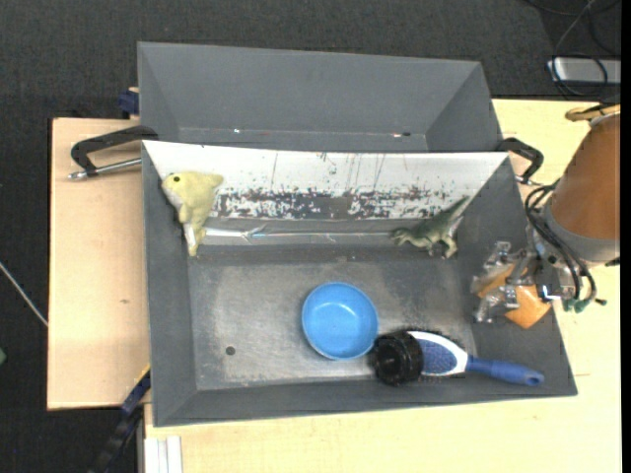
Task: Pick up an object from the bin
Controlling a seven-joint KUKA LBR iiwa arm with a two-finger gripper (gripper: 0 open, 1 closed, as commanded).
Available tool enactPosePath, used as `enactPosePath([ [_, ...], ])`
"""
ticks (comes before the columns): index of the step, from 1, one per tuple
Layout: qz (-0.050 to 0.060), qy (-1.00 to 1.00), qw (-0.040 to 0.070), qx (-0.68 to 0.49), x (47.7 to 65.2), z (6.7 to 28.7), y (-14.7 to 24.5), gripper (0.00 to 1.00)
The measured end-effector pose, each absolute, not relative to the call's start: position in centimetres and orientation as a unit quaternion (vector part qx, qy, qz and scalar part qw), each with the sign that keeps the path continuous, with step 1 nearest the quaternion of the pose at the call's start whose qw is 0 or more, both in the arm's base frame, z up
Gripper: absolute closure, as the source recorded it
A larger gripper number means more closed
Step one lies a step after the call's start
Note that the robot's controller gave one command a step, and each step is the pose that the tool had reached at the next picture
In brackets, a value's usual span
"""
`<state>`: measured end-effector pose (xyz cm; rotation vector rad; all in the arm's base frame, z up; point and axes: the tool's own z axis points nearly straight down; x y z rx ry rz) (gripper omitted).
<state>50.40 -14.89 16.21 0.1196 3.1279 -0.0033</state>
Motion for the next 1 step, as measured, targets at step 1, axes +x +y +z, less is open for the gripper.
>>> enactPosePath([
  [1, -0.002, 1.0, 0.007, 0.007, 50.77, 23.62, -14.97, 1.0],
])
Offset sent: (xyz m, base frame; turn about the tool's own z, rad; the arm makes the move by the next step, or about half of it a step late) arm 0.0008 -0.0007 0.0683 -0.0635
